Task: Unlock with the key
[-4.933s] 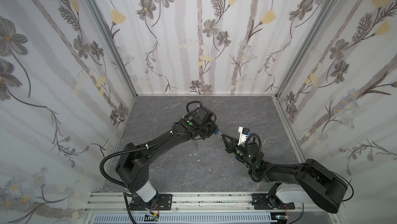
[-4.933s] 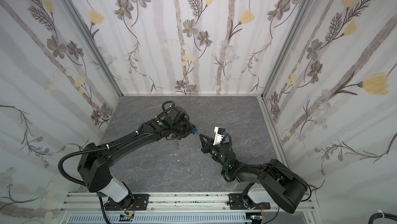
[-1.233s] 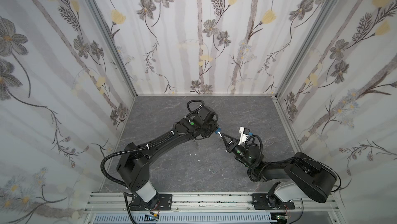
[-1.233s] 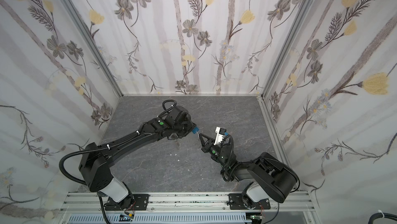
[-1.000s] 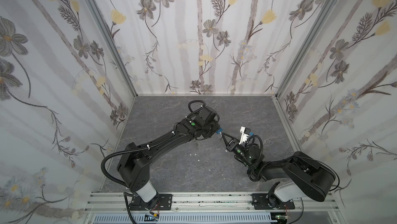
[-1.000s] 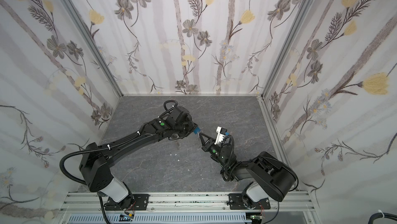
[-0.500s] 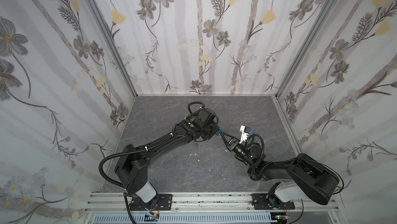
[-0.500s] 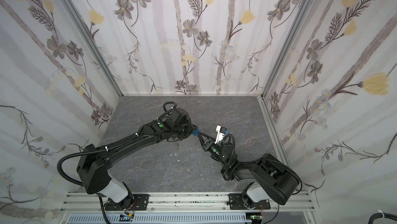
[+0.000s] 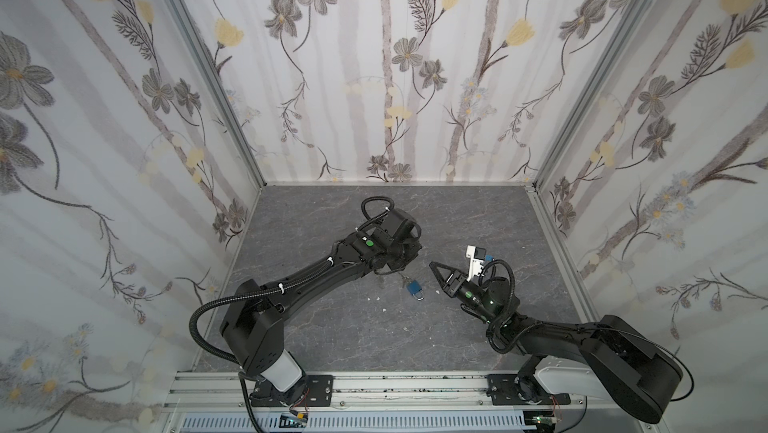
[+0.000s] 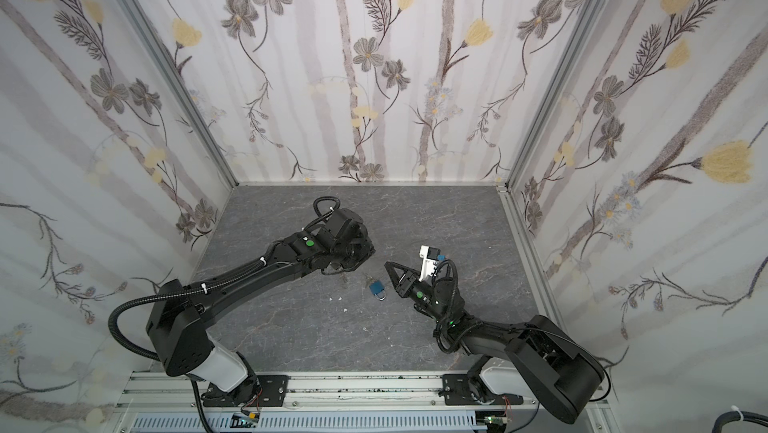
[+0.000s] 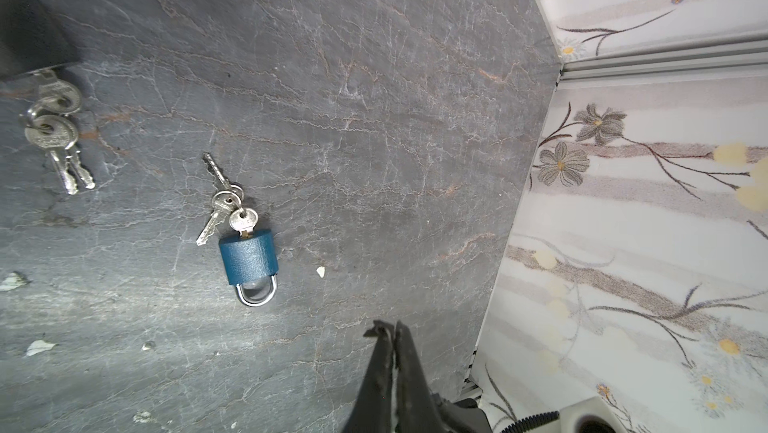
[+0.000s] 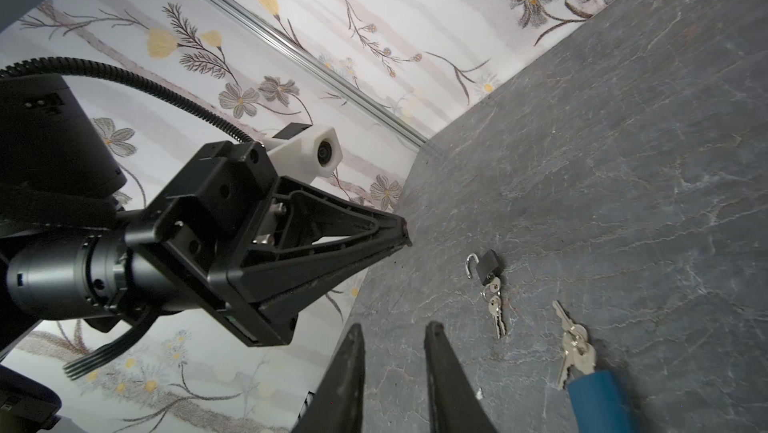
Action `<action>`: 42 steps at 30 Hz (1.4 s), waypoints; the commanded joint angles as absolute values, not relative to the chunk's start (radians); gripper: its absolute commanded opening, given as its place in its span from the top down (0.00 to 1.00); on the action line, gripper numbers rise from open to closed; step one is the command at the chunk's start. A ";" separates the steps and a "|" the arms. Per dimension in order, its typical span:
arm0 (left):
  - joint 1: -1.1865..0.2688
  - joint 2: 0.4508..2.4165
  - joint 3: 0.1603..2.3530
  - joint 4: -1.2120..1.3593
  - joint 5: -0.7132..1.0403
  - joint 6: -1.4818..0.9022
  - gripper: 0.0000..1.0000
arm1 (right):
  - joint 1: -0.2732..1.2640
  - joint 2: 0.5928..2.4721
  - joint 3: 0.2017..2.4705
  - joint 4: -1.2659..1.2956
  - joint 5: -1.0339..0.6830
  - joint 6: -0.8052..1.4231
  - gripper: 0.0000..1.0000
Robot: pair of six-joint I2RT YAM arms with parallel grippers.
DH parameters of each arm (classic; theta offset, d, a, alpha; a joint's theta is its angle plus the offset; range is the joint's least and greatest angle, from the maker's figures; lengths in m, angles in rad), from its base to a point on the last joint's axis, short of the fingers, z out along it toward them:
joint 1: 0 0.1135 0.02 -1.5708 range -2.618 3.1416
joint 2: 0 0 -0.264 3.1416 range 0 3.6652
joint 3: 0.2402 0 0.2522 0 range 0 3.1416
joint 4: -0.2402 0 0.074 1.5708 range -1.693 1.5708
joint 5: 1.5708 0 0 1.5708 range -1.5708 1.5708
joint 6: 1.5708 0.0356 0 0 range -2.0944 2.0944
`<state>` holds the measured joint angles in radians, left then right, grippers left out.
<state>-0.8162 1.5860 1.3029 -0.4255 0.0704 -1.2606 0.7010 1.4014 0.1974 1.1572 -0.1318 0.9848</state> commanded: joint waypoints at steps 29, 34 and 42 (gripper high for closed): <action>-0.874 1.968 1.493 -0.758 0.175 -0.942 0.24 | 0.667 1.172 0.180 0.543 -0.040 0.763 0.71; -0.892 2.022 1.515 -0.781 0.166 -0.938 0.25 | 0.651 1.169 0.161 0.552 -0.037 0.766 0.71; -0.907 2.070 1.547 -0.915 0.077 -0.866 0.29 | 0.633 1.149 0.137 0.566 -0.041 0.771 0.70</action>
<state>-0.9066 2.0686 1.5425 -0.8345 0.1406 -0.9058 0.6357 1.1557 0.1417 0.5377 -0.0452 0.7731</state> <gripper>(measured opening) 0.716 0.294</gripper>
